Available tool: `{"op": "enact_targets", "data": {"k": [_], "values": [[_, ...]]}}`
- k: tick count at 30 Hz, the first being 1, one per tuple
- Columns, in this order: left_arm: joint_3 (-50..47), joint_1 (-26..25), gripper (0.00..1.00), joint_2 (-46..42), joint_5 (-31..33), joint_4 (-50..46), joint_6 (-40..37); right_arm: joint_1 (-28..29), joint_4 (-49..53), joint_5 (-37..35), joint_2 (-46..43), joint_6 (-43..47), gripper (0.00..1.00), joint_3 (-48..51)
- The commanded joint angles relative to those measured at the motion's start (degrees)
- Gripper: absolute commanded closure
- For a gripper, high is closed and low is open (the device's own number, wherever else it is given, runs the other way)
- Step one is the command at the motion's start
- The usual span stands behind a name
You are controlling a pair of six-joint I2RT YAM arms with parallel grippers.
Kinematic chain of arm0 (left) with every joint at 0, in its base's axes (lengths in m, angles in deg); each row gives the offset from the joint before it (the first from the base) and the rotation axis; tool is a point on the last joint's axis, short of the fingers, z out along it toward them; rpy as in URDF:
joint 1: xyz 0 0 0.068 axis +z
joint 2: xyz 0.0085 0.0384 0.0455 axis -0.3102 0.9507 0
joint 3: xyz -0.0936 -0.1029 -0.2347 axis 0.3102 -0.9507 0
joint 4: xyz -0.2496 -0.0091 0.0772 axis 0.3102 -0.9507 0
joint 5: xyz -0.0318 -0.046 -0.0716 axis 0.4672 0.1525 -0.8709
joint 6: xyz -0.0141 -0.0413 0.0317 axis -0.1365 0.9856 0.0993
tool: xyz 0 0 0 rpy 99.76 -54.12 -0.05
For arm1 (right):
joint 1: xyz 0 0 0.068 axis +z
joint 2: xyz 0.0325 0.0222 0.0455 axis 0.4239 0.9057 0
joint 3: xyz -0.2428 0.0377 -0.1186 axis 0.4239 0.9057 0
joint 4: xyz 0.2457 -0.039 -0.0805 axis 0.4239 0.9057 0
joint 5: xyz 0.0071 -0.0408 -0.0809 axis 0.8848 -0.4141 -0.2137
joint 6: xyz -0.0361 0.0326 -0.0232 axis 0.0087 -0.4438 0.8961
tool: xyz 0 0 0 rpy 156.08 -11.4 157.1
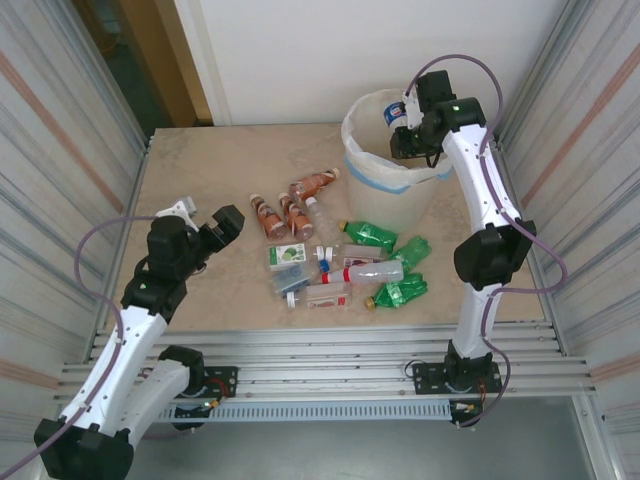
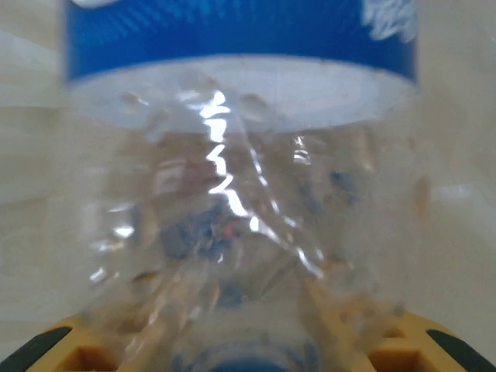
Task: Put the plastic bottles in the bin
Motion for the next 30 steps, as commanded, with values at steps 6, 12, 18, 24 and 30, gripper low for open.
{"op": "enact_targets", "data": {"k": [6,12,18,24,30], "values": [[-0.6,0.71,0.01,-1.22,0.51,0.71,-0.65,0.16,0.63,-1.7,0.62,1.13,0.43,-2.29],[-0.6,0.77,0.01,-1.25,0.63,0.69,-0.81,0.16,0.25,-1.88,-0.35,0.92,0.41,-3.59],[-0.6,0.8,0.01,-0.87,1.49,-0.08,-1.17,0.34,-1.66,-2.28,-3.38,-0.02,0.39,-4.96],[-0.4,0.8,0.01,1.08,1.85,-0.62,-1.76,0.52,-3.92,-3.4,-8.0,-1.54,0.29,-4.52],[1.87,0.8,0.01,6.87,1.38,-1.98,-3.05,0.6,-6.29,-6.15,-14.21,-3.78,0.16,-0.46]]}}
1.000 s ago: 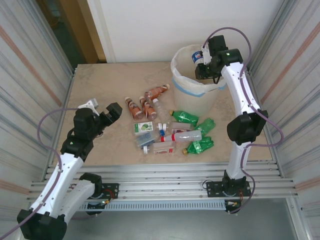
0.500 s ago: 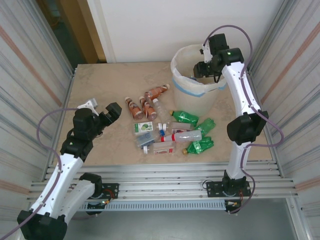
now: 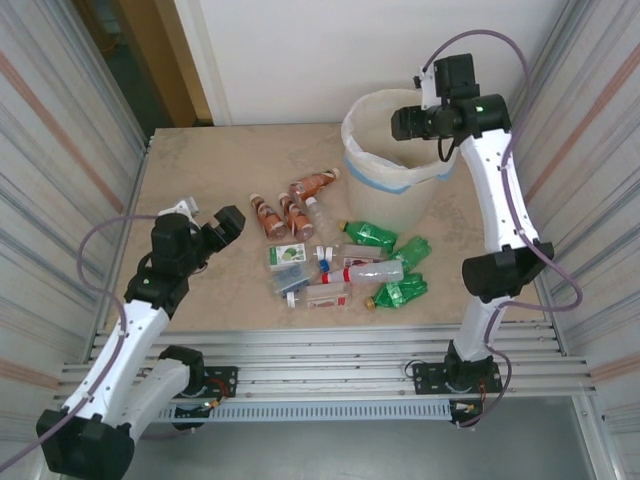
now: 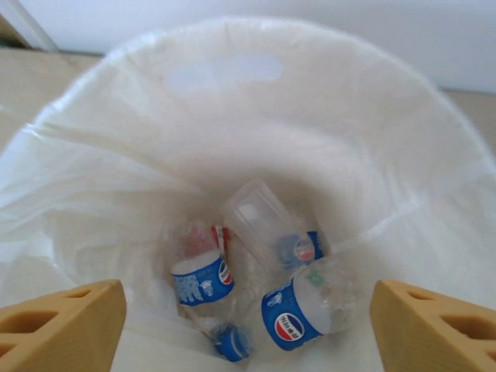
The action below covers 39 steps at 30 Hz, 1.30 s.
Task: Put the plastic bottles in the bin
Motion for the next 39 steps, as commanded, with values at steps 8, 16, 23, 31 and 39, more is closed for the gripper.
{"op": "enact_targets", "data": {"k": [8,16,23,31,39], "values": [[9.74,-0.97,0.01,15.84,0.96,-4.32,-4.44,0.16,-7.84,-7.8,-18.25,-5.4,0.02,16.79],[20.16,-3.46,0.01,32.01,2.64,-6.54,-6.74,-0.95,-11.47,-12.61,-31.33,-9.53,0.02,33.73],[28.44,-4.81,0.04,43.68,3.59,-9.46,-7.5,-2.22,-12.31,-12.27,-37.03,-11.97,0.02,41.34],[34.43,-5.35,0.07,53.61,3.96,-12.08,-8.1,-3.13,-13.25,-9.88,-37.31,-14.24,0.02,44.67],[35.66,-5.99,0.1,58.64,4.64,-12.83,-8.29,-3.26,-14.06,-8.63,-37.4,-15.37,0.02,45.83]]}}
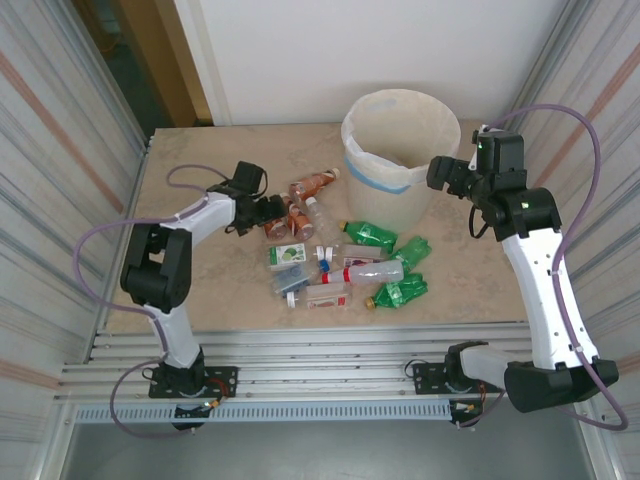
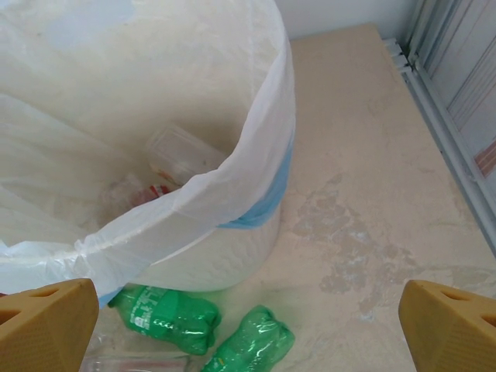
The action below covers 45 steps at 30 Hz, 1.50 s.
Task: Put the plastic bottles in the bin
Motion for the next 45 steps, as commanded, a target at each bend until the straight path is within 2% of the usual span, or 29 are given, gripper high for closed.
{"op": "enact_targets", "data": {"k": [1,17,29,34,45], "values": [[2.08,-0.54,0.1,1.4,1.83,-2.23,-1.09,-0.34,-1.18,0.85,-0.58,-1.86,0.02,0.55],[3.14,-0.44,0.24,4.54,7.42,-5.73,-1.27,-0.49,-2.2,2.86,1.45,-2.74,0.02,0.8],[1.87,-0.31,0.47,3.82,10.95,-5.58,-1.47,-0.47,-3.48,4.9,1.21,-3.09,0.02,2.13],[-2.4,-0.16,0.5,-2.05,12.06,-3.13,-1.8,-0.05,-4.97,6.79,0.38,-3.14,0.02,2.75],[-15.03,-0.83,0.51,-26.62,11.75,2.78,-5.94,4.6,-9.07,9.25,-1.43,-2.92,0.02,4.2]]}}
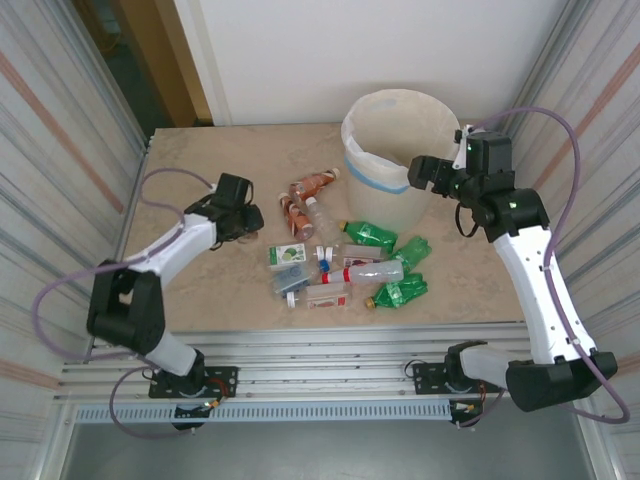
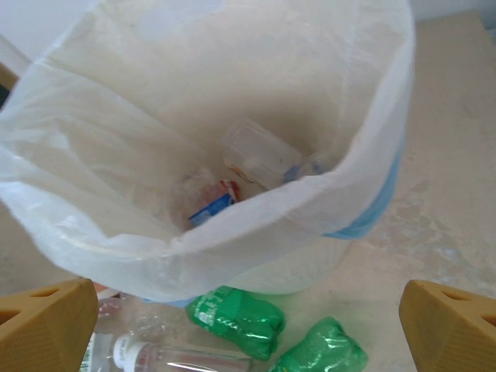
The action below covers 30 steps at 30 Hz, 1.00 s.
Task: Put the plastic bottles in the bin
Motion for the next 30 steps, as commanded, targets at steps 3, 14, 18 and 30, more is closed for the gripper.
{"op": "enact_targets", "data": {"k": [3,14,18,30], "values": [[-4.91,-0.97,0.51,-12.42,-1.11,5.08,-3.93,3.59,-3.15,1.81,-1.77,-0.89,0.02,0.59],[-13.58,-6.55,0.5,-27.57,-11.3,19.49,-12.72,14.41,-11.64,13.38,4.82,-4.39,0.02,-3.6],[-14.41,-10.32,0.49,-28.74,-14.2,24.17,-16.73,16.58,-16.78,20.37,9.3,-7.3,0.01,-5.19],[-12.51,-15.73,0.47,-26.3,-15.98,28.62,-18.83,23.8,-25.19,29.82,20.36,-12.17,0.08,-9.73]]}}
